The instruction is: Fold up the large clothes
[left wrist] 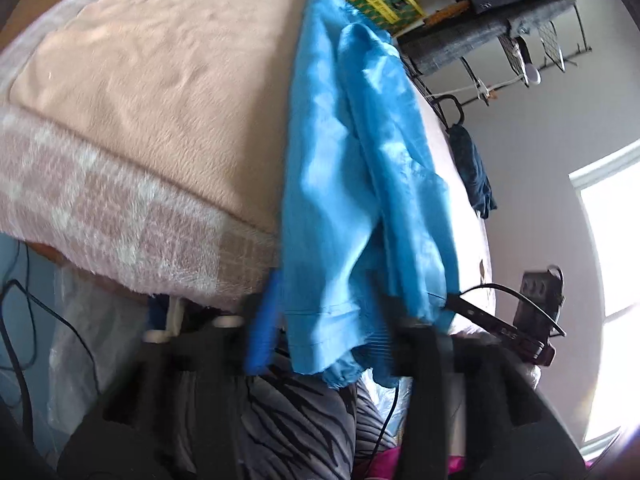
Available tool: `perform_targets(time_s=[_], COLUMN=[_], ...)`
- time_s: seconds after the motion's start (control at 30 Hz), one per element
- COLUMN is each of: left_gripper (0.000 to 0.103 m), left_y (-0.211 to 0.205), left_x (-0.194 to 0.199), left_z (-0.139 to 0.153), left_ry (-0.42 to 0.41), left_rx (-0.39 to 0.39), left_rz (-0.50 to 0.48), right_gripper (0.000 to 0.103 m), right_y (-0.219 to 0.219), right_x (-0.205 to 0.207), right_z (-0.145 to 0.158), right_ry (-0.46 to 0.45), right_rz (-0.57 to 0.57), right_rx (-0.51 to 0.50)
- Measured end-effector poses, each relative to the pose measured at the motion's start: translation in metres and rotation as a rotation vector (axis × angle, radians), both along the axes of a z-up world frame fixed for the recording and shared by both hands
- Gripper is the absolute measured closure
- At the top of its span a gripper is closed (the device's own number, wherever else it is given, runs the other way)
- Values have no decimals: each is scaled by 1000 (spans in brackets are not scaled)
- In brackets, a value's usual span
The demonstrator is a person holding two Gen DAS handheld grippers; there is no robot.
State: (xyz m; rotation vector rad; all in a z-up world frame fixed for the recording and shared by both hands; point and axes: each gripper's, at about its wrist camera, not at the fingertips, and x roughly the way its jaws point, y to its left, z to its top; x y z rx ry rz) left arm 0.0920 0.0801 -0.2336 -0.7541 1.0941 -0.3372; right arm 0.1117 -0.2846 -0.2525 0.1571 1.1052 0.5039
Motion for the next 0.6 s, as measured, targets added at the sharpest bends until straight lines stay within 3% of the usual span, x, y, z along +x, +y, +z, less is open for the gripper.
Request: perform_targets(time_s=[0.13,0.17,0.2,0.23,0.3,0.4,0.5,0.6], left_gripper=[55,67,76,80,94,100,101,102], left_y=[-8,-11,-17,-21,-25,-22,-17,-5], left_x=[8,9,10,10,11,12,8,5], left_z=[-19,-23,-27,-29,-32,-36,-23,-3], left_ry=[36,43,54,55,47,64,47,15], left_rx=[-57,-76,-87,-81,-81,-124,-163,-216], left_rz=[-21,-34,-61,-73,-85,-77,-70,-50], right_gripper=[102,99,91,67,53,61,100,103], right_y=[-20,-18,-16,-16,-15,-12,-3,-1], right_x=[-5,-8,-10,-12,-15,-15,-15,-14], right_z=[-7,-9,-11,-12,-10,-17,-22,-8], right_ry=[32,37,45,55,52,104,135,120], right_rz=[-44,-30,-26,-16,-11,17,55,58], right_rx=[124,137,132,137,175,234,234,277])
